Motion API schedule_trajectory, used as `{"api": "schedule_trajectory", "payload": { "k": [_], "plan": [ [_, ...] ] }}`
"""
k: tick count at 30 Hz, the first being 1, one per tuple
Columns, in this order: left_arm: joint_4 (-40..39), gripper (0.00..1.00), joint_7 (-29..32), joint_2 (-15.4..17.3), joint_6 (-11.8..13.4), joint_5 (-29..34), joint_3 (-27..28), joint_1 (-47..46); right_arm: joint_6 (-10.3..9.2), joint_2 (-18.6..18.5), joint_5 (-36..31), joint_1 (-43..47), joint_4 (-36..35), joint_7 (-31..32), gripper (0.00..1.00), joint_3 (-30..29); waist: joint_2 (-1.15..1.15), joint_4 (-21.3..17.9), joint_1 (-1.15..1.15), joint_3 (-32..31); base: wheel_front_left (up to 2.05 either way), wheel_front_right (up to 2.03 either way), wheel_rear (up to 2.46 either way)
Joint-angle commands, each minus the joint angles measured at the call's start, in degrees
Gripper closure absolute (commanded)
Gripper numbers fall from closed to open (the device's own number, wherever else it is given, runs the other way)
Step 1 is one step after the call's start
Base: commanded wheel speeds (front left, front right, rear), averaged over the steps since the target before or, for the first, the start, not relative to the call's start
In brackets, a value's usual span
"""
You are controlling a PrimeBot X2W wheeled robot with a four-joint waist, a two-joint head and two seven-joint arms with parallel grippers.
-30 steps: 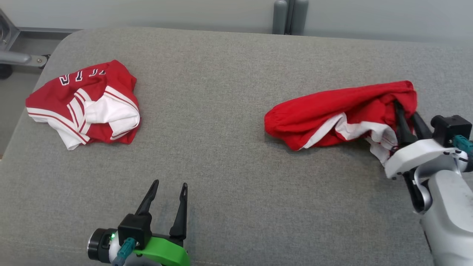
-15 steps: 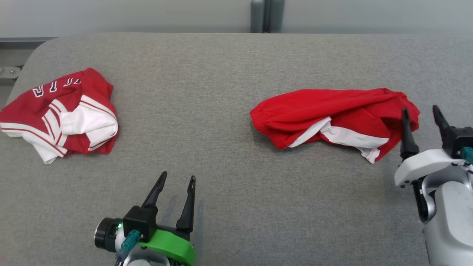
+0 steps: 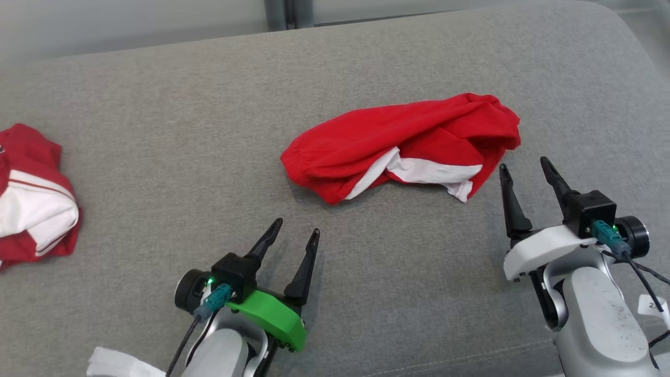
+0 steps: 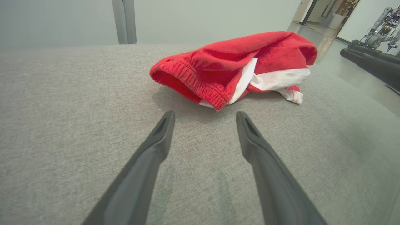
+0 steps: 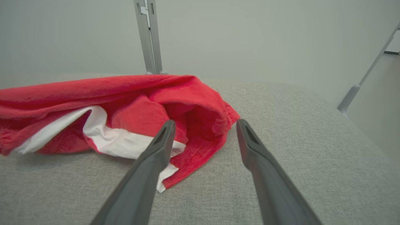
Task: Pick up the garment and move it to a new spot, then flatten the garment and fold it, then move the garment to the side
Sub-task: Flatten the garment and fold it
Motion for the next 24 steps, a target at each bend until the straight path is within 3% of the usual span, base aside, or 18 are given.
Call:
{"api": "schedule_trajectory", "payload": {
  "k": [1,14,20,21,23,24],
  "plan": [
    [1.0,0.0,0.0,0.3,-0.2,-0.9,-0.2,-1.8,-0.08,0.2,0.3,-0.3,-0.3,-0.2,0.0,0.7,0.0,-4.5,0.0,3.8,0.0,0.0,0.0],
    [8.9,0.0,0.0,0.3,-0.4,-5.7,0.8,-7.6,-0.08,0.9,0.8,-1.0,-1.2,-0.2,0.0,0.1,0.0,-8.8,0.0,7.0,0.0,0.0,0.0],
    [4.1,0.0,0.0,0.4,-0.4,-7.2,0.8,-9.2,-0.08,1.5,1.1,-1.5,-1.0,-0.2,0.0,0.4,0.0,-8.9,0.0,7.6,0.0,0.0,0.0],
    [2.9,0.17,0.0,0.4,-0.4,-7.1,1.2,-9.1,-0.08,1.5,1.2,-1.5,-0.9,-0.2,0.0,0.5,0.0,-8.8,0.0,7.6,0.0,0.0,0.0],
    [0.8,0.64,0.0,0.4,-0.4,-6.2,1.0,-8.9,-0.08,1.6,1.4,-1.3,-0.8,-0.2,0.0,0.4,0.0,-8.5,0.0,7.5,0.0,0.0,0.0],
    [-0.2,1.0,0.0,0.5,-0.4,-6.1,1.2,-8.6,-0.08,1.7,1.4,-1.2,-0.7,-0.2,0.0,0.5,0.0,-8.3,0.0,7.4,0.0,0.0,0.0]
  ]
}}
